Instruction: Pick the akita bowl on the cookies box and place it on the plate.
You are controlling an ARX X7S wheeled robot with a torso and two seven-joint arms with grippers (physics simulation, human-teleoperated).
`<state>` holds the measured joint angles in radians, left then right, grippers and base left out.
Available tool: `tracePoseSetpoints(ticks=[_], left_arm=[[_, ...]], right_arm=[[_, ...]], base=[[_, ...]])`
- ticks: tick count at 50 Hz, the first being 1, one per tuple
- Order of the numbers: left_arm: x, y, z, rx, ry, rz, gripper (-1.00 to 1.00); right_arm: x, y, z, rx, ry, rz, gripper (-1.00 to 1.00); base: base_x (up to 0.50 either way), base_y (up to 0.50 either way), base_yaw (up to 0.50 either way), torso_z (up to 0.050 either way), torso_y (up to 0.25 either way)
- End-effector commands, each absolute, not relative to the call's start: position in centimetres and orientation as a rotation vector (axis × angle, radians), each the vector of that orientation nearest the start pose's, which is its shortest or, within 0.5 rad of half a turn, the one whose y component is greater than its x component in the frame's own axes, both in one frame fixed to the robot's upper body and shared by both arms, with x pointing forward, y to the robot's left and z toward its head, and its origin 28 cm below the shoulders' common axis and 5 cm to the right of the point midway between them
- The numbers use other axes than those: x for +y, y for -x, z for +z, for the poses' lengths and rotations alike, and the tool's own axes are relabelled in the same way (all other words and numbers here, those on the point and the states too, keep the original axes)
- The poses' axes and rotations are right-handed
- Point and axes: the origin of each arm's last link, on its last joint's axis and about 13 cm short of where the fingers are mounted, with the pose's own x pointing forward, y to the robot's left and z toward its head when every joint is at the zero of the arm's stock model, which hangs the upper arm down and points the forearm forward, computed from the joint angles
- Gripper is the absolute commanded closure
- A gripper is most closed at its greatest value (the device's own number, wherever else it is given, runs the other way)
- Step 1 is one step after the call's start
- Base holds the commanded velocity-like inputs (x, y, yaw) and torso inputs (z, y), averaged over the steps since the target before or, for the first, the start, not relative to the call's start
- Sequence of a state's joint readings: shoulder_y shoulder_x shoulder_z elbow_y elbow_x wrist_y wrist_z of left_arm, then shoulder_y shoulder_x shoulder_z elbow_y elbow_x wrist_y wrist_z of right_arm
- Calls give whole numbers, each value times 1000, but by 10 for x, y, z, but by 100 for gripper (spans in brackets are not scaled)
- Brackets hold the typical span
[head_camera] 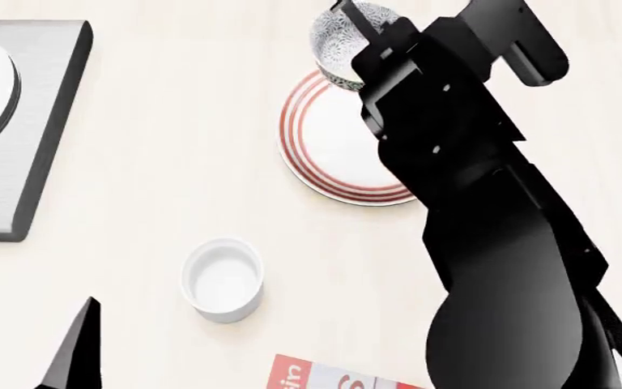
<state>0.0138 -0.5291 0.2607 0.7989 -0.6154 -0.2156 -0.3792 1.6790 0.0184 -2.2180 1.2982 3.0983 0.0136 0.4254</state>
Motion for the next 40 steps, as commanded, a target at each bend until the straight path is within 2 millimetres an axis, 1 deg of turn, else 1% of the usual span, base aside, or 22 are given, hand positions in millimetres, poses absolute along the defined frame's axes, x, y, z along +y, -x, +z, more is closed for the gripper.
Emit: tracePoseSetpoints(ticks=[1, 4, 6, 12, 21, 26, 40], left_arm=[[207, -161, 146, -275, 173, -279, -100], [208, -161, 146, -274, 173, -278, -100], [207, -161, 146, -275, 172, -280, -100], [208, -161, 146, -275, 172, -281, -100], [208, -162, 145, -274, 171, -282, -100], [208, -162, 144, -270, 168, -283, -100], [208, -162, 144, -270, 169, -284, -100]], right_arm=[[-48, -432, 289, 380, -799, -300, 100], [-49, -433, 292, 364, -829, -294, 100], [-49, -433, 290, 371, -852, -293, 100], [-47, -433, 286, 374, -838, -291, 100], [-48, -433, 274, 396, -872, -302, 100], [-49, -434, 263, 412, -887, -324, 100], [-51, -434, 255, 410, -907, -336, 100]], base=[[0, 0, 0, 0, 0], [0, 0, 0, 0, 0], [0, 0, 0, 0, 0], [0, 0, 0, 0, 0], [0, 0, 0, 0, 1], [0, 0, 0, 0, 0], [0, 0, 0, 0, 0]])
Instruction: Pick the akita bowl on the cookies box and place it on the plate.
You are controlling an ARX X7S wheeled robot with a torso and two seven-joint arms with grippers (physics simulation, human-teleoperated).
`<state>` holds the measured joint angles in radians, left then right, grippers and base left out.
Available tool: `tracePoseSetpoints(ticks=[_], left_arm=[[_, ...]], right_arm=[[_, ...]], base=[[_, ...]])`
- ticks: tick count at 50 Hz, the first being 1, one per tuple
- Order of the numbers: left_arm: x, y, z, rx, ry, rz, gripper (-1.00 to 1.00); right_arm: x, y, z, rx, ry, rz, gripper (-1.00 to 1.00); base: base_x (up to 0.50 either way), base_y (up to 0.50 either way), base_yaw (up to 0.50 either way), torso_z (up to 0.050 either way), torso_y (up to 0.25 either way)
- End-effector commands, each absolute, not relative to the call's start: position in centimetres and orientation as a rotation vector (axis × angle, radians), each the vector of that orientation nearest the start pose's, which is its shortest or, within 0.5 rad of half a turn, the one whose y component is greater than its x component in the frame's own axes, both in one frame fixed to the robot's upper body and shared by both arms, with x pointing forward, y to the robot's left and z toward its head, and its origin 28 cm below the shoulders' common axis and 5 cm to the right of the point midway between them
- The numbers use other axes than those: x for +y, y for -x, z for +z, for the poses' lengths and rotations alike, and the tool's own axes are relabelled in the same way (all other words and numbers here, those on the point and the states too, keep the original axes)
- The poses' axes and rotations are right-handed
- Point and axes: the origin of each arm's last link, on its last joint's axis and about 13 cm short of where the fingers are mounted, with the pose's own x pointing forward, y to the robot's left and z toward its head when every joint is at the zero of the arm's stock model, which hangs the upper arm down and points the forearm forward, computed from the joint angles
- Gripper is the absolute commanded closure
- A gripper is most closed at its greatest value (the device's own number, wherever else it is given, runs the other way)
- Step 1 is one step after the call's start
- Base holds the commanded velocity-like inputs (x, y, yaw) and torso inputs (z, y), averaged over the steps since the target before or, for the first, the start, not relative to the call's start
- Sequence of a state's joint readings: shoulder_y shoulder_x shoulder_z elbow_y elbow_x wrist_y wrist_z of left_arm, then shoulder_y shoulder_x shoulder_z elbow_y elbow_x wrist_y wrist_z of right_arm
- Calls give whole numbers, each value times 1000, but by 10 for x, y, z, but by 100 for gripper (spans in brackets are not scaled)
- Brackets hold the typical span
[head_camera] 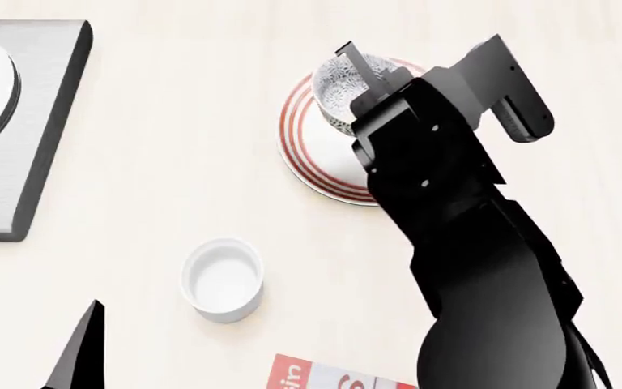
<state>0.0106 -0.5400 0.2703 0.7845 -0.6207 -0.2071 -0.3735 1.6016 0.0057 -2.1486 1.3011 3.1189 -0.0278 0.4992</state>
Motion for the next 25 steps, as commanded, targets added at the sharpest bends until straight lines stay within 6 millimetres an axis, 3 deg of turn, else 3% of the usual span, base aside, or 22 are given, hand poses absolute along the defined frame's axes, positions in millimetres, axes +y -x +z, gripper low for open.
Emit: tracePoseSetpoints(ticks=[1, 25], left_arm=[[208, -162, 144, -270, 169, -283, -100], [209, -163, 143, -267, 170, -283, -100]], right_arm=[[-51, -434, 254, 410, -908, -337, 100], [-53, -434, 251, 420, -925, -359, 100]], base=[[0, 0, 0, 0, 0], [0, 0, 0, 1, 0]])
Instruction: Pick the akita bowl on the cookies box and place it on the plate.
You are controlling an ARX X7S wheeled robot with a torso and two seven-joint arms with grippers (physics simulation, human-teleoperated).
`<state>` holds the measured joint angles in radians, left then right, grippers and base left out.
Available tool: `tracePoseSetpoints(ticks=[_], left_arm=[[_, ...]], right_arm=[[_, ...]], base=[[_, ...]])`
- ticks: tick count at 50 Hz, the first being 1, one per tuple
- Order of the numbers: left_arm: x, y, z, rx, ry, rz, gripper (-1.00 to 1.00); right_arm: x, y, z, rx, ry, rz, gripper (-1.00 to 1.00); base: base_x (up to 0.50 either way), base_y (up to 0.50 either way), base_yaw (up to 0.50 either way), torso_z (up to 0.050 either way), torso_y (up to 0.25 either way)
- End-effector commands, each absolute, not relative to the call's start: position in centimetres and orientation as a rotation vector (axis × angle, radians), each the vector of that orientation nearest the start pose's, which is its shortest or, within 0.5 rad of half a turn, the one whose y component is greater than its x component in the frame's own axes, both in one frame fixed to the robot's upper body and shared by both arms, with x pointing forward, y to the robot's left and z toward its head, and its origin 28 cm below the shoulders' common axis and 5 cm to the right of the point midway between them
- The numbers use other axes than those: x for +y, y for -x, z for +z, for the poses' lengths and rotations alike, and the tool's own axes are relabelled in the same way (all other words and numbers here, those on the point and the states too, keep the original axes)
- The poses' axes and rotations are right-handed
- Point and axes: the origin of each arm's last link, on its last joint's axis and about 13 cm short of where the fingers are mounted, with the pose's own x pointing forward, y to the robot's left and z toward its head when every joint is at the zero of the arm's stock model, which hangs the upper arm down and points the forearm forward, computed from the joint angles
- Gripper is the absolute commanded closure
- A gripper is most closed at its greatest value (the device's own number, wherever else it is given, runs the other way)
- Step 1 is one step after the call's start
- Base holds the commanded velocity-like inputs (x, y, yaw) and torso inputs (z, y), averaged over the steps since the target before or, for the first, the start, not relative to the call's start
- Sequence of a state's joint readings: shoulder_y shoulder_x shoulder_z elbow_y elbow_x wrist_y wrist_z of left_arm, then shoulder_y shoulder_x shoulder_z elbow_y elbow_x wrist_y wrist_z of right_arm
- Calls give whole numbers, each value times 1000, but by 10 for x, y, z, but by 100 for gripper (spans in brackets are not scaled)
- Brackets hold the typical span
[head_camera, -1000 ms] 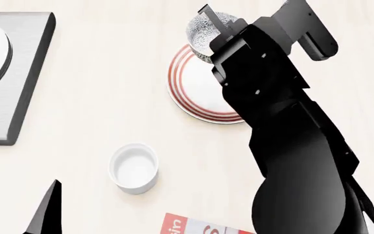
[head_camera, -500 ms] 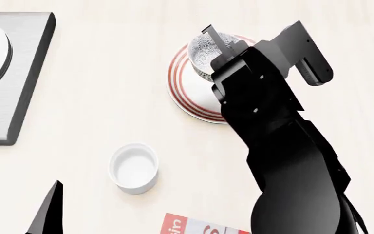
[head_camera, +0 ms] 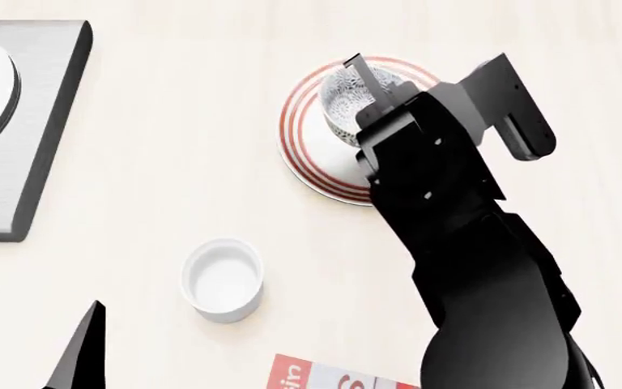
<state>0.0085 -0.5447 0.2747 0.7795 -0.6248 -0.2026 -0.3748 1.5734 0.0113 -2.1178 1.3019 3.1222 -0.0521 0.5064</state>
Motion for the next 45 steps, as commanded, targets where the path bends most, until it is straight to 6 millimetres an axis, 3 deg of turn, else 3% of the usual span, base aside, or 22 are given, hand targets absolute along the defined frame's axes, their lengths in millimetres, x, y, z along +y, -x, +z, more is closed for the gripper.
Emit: tracePoseSetpoints(ticks=[1, 45], left_arm=[[208, -163, 143, -267, 170, -284, -100], [209, -163, 144, -265, 168, -286, -100]], right_arm=[[-53, -434, 251, 420, -928, -358, 100], [-52, -434, 244, 400, -905, -306, 100]], base=[[0, 0, 0, 0, 0], [0, 0, 0, 0, 0]])
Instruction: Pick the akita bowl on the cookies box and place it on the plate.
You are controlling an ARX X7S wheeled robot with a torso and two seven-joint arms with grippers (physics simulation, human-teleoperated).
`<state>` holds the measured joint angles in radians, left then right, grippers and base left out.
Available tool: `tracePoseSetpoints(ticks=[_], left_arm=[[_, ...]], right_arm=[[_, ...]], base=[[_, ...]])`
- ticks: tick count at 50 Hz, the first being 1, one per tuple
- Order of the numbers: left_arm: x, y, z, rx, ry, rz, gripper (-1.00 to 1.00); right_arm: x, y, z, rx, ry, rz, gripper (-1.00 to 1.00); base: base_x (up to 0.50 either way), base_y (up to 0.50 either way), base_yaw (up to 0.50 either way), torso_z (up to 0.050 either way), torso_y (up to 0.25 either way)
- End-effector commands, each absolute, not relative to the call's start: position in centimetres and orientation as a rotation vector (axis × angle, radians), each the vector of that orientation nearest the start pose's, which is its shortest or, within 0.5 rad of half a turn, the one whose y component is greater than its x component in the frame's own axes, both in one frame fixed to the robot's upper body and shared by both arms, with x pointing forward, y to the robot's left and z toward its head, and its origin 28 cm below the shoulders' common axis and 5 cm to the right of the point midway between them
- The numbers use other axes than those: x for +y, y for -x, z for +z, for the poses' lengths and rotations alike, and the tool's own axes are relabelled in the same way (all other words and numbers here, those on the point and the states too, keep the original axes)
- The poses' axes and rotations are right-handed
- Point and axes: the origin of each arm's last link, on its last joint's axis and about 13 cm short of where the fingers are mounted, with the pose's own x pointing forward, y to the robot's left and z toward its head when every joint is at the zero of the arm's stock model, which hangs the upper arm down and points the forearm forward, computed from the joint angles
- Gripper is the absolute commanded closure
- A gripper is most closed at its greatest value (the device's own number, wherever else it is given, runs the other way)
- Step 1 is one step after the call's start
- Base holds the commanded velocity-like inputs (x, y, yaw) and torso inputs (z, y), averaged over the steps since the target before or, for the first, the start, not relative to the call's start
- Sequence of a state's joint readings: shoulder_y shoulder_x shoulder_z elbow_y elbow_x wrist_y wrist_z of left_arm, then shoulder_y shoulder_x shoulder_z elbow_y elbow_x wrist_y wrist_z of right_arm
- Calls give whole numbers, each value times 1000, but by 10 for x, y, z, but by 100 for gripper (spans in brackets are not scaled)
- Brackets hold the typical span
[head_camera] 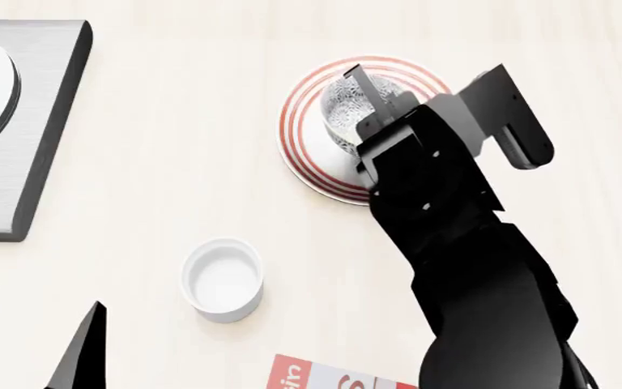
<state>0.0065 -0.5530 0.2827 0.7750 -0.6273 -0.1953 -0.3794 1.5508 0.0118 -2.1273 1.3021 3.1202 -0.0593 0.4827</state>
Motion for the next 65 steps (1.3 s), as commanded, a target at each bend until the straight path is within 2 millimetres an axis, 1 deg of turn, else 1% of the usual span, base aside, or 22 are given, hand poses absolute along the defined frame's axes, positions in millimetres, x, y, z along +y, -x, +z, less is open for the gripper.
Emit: tracePoseSetpoints(ticks=[1, 22, 28, 38, 42, 43, 49, 50, 51, 52, 53, 55, 58, 59, 60, 62, 63, 64, 65], left_arm=[[209, -163, 144, -265, 169, -286, -100], [208, -163, 142, -265, 169, -291, -100], [208, -163, 142, -266, 169, -293, -100], [204, -160, 142, -266, 163, -305, -100], [202, -158, 142, -265, 160, -313, -100], [202, -158, 142, -265, 159, -315, -100], [201, -156, 142, -265, 159, -322, -100], [201, -156, 142, -265, 159, -323, -100], [201, -156, 143, -266, 159, -325, -100], [201, -156, 142, -265, 157, -325, -100], [202, -156, 142, -264, 158, -322, -100], [202, -156, 143, -265, 158, -320, -100], [203, -156, 144, -269, 157, -316, -100], [203, -156, 144, -269, 158, -316, -100], [203, -156, 144, -270, 157, -316, -100], [203, -155, 144, -267, 160, -317, -100], [203, -154, 145, -269, 158, -318, -100], [204, -155, 145, -268, 159, -316, -100], [204, -155, 145, -269, 157, -314, -100]], right_arm=[[-52, -433, 244, 398, -900, -299, -100], [-54, -434, 245, 383, -868, -298, -100], [-56, -434, 249, 358, -829, -292, -100], [-66, -435, 256, 328, -776, -289, -100], [-68, -435, 266, 303, -744, -265, -100], [-69, -436, 267, 287, -713, -290, -100], [-72, -435, 273, 267, -676, -250, -100], [-74, -435, 274, 259, -656, -251, -100], [-76, -435, 274, 248, -586, -258, -100], [-76, -434, 275, 253, -596, -255, -100], [-84, -430, 286, 197, -560, -271, -100], [-79, -419, 283, 228, -547, -240, -100], [-80, -396, 289, 215, -526, -211, -100], [-80, -391, 289, 212, -516, -189, -100], [-79, -381, 288, 205, -467, -180, -100], [-80, -373, 288, 198, -445, -170, -100], [-80, -363, 288, 190, -453, -167, -100], [-80, -357, 289, 175, -429, -157, -100], [-82, -347, 288, 162, -412, -157, -100]], base=[[0, 0, 0, 0, 0], [0, 0, 0, 0, 0], [0, 0, 0, 0, 0], [0, 0, 0, 0, 0], [0, 0, 0, 0, 0], [0, 0, 0, 0, 0], [0, 0, 0, 0, 0], [0, 0, 0, 0, 0], [0, 0, 0, 0, 0], [0, 0, 0, 0, 0], [0, 0, 0, 0, 0], [0, 0, 0, 0, 0], [0, 0, 0, 0, 0], [0, 0, 0, 0, 0], [0, 0, 0, 0, 0], [0, 0, 0, 0, 0], [0, 0, 0, 0, 0], [0, 0, 0, 0, 0], [0, 0, 0, 0, 0]])
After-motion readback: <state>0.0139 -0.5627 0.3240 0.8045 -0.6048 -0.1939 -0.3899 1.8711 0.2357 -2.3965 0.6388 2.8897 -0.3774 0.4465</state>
